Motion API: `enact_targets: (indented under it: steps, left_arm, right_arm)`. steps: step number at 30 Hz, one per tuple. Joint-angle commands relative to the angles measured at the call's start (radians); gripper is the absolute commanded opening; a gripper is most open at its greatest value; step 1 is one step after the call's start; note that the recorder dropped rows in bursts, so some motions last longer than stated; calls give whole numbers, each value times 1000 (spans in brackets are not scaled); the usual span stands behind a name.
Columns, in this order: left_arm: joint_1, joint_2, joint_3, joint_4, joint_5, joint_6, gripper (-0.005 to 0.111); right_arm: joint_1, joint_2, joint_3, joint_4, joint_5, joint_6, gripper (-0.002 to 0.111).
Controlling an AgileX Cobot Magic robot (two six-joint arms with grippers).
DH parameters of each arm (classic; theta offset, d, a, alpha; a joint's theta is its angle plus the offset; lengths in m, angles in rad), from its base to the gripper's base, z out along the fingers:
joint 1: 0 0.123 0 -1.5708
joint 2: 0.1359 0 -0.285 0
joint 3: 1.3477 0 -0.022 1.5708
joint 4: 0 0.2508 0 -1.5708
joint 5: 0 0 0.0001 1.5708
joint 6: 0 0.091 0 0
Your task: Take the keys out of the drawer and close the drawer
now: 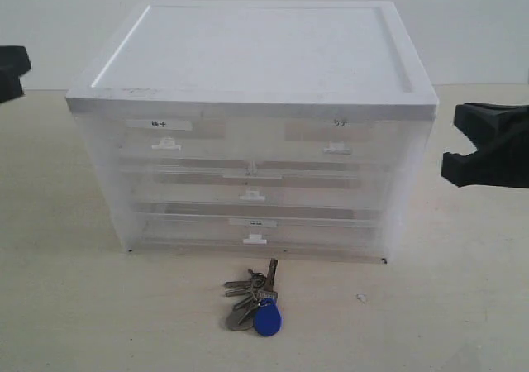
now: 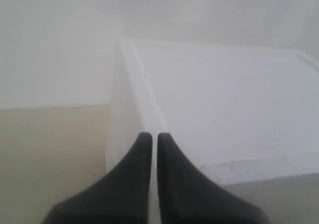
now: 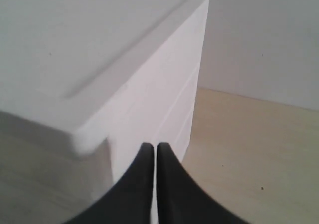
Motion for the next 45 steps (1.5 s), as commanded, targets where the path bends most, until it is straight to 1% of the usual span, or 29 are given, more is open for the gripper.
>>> enact_targets:
  steps: [1, 4, 8, 12, 14, 16, 17, 20, 25, 45]
  left_arm:
    - [-9, -150, 8, -9, -25, 11, 4]
    - [-9, -237, 30, 29, -107, 11, 4]
    - [-9, -336, 77, 71, -278, 9, 4]
    - [-9, -399, 105, 129, -442, 9, 4]
    - [-9, -417, 110, 149, -483, 5, 4]
    - [-9, -437, 111, 205, -523, -24, 4]
    - [-9, -453, 118, 261, -565, -52, 4]
    - [-9, -465, 126, 322, -626, -59, 4]
    - [-9, -465, 130, 407, -673, -59, 4]
    - [-9, -475, 130, 409, -668, -50, 4]
  right_arm:
    - [0, -186, 79, 63, -12, -11, 0]
    - [0, -323, 130, 63, 8, 5, 0]
    - [0, -500, 220, 82, 24, 22, 0]
    - [0, -653, 290, 122, 34, 13, 0]
    - [0, -708, 314, 122, 48, 13, 0]
    - [0, -754, 327, 122, 77, 13, 0]
    - [0, -788, 333, 122, 115, 13, 0]
    - [0, -814, 333, 122, 172, 13, 0]
    - [0, -814, 333, 122, 223, 17, 0]
    - [0, -814, 333, 122, 231, 17, 0]
